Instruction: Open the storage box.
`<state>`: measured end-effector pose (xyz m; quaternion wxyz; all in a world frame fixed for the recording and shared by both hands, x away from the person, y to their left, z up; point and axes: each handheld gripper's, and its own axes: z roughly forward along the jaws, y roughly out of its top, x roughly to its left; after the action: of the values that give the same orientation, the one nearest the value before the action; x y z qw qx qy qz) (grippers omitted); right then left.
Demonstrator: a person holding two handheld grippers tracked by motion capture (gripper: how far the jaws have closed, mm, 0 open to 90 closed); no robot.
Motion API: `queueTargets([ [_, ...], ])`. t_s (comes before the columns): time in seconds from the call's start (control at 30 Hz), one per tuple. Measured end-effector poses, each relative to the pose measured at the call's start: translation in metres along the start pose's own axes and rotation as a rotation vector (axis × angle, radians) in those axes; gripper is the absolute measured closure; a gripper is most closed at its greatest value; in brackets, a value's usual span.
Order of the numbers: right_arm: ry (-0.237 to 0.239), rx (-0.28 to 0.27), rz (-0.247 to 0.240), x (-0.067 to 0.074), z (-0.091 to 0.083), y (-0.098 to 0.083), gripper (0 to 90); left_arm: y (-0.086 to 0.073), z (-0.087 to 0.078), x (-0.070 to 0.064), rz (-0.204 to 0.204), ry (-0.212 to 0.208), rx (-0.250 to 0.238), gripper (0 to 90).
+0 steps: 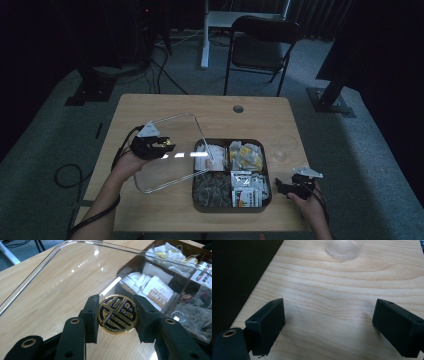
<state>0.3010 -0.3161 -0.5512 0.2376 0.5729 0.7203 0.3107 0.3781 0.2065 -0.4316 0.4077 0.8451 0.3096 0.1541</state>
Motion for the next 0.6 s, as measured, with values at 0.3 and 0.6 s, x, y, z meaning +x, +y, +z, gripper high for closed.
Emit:
queueTargets([
  [0.3,0.000,0.000,0.000,0.000,0.000,0.000,10.3,-0.020,-0.016,0.019,-0.055,0.055,-0.005,59.0],
  [0.6,0.000,0.000,0.000,0.000,0.000,0.000,10.3,-0.043,-0.025,0.035,-0.109,0.110,-0.011,59.0],
])
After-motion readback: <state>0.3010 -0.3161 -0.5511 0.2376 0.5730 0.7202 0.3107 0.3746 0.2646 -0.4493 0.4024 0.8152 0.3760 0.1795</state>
